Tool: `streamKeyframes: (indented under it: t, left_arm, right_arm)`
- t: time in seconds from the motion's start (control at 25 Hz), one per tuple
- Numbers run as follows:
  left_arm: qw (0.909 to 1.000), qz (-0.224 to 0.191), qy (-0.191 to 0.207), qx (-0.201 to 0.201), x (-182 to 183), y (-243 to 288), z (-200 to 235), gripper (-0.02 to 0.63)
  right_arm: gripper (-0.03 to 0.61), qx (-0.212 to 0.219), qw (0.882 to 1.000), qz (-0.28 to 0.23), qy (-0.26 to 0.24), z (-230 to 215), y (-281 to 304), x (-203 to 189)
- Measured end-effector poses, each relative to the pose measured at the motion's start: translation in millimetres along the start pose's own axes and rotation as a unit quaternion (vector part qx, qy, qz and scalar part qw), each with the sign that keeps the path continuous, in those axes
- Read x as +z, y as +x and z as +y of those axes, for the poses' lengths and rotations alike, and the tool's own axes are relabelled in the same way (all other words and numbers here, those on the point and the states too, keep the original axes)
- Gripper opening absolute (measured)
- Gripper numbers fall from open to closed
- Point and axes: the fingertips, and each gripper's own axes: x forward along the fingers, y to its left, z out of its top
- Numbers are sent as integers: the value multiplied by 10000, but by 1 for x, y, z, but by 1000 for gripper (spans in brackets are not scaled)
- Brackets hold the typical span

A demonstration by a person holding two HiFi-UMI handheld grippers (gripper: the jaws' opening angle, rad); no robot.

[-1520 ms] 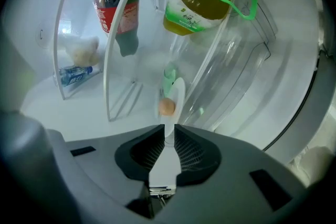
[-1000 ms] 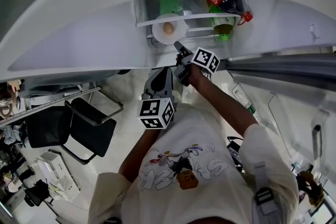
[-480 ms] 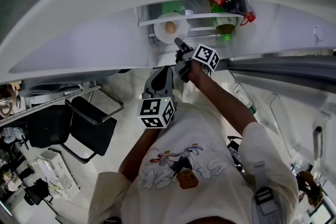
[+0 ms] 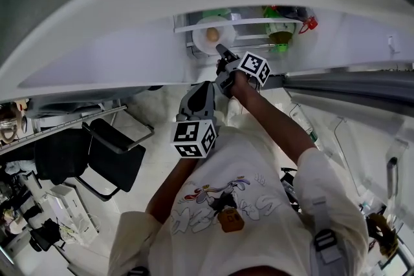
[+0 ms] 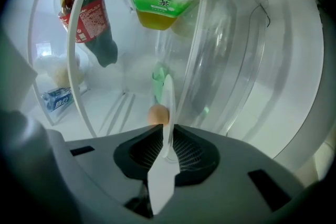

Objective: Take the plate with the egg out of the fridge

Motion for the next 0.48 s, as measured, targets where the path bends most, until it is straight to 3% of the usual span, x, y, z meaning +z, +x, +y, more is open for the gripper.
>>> streamKeyframes:
  t: [0.48]
  left_arm:
    - [10000, 11, 66, -25, 1, -3, -2, 9]
  right_arm:
    - [32, -54, 9999, -42, 133, -4, 2, -2]
